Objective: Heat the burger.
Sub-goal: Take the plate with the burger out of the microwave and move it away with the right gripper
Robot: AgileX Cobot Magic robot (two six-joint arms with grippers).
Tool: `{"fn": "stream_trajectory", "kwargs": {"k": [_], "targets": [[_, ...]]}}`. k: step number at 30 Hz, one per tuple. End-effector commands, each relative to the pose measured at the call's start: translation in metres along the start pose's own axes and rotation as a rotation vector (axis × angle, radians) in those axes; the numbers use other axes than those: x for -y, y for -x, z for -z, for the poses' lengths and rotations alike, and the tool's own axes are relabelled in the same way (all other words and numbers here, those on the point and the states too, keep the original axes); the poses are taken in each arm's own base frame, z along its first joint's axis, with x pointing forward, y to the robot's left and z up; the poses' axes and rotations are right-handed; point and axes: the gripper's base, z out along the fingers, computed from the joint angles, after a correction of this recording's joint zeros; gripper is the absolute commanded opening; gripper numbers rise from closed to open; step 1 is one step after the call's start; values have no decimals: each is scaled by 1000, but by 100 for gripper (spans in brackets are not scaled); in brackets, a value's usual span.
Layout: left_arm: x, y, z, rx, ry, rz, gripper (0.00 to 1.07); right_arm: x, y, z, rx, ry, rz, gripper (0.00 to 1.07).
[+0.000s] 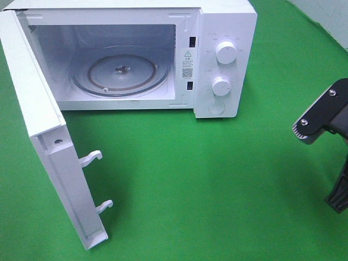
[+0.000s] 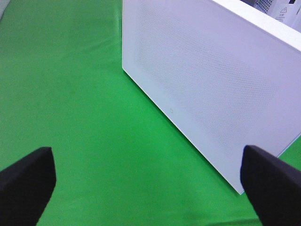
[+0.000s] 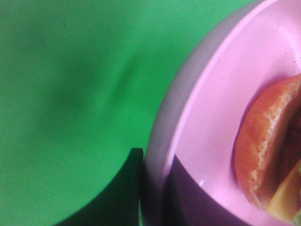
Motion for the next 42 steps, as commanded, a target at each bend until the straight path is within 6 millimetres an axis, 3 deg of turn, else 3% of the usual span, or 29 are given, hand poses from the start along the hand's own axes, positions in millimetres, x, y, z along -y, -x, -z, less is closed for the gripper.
{"fn": "stream_trajectory", "kwargs": {"k": [1,19,29,42], "targets": [[0,-1,0,6,-1,-1,100,4,12,-5,-30,-104,-30,0],[0,-1,0,6,-1,-1,100,-19,24,-29,-133,-144,-76,0],[0,-1,0,6,-1,-1,100,-47,29,-56,-190,-116,-52,1],[0,-1,0,6,-1,-1,100,-63,27,-86,-252,-56,-103,1]]}}
